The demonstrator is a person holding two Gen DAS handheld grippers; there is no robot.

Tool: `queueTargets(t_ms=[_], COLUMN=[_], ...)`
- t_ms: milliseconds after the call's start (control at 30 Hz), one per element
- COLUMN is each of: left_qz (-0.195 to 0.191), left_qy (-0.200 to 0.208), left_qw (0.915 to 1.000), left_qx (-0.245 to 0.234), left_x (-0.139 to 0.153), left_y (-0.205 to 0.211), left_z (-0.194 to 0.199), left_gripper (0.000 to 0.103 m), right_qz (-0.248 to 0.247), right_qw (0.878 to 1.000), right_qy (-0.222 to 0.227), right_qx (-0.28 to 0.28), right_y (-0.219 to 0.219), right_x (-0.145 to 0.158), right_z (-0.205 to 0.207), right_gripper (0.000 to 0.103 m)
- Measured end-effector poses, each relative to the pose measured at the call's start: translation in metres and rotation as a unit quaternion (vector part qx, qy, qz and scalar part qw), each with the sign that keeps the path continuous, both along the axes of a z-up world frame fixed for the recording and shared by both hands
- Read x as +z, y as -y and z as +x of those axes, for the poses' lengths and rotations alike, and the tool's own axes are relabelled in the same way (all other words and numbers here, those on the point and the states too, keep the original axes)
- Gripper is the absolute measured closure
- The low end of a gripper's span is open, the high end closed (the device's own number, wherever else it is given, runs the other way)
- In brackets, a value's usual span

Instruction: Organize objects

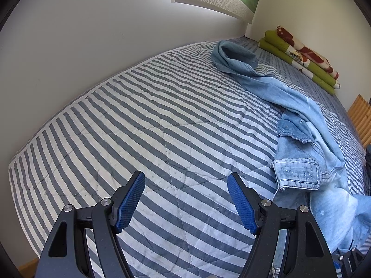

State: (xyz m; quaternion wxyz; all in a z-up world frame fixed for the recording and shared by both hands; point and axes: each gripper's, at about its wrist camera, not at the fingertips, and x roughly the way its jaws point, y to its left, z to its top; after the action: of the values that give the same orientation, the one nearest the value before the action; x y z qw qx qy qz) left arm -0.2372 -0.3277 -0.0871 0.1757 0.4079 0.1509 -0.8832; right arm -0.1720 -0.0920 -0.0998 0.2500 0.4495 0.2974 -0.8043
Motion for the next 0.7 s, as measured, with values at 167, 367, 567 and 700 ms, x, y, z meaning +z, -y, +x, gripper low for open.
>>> queueTargets(t_ms=[167, 367, 567, 700], left_qz=[0.006, 0.004, 0.007, -0.004], left_qy=[-0.001, -0.008, -0.026, -0.043], left_qw=[1.0000, 0.9999, 0.9985, 0.9947], left_qx=[0.003, -0.013, -0.049, -0.093], left_x=[-0.001, -0.001, 0.005, 0.010], left_y=[0.003, 0.001, -0.013, -0.037], left_z=[-0.001, 0.000, -0.002, -0.003], left_gripper=[0.026, 0.026, 0.026, 0.026], right_qz=[-0.011, -0.053, -0.118, -0.125], right_qw=[1.000, 0.996, 0.977, 0.963], right_qy=[0.002, -0.044, -0.109, -0.157], right_qx=[-0.016, -0.056, -0.142, -0.182], right_y=[0.008, -0.004, -0.062, -0.095], right_x=[-0.006, 0.038, 0.120, 0.163], right_z=[-0.014, -0.022, -0.036, -0.032], right_gripper=[0.074, 0.099, 0.100, 0.100])
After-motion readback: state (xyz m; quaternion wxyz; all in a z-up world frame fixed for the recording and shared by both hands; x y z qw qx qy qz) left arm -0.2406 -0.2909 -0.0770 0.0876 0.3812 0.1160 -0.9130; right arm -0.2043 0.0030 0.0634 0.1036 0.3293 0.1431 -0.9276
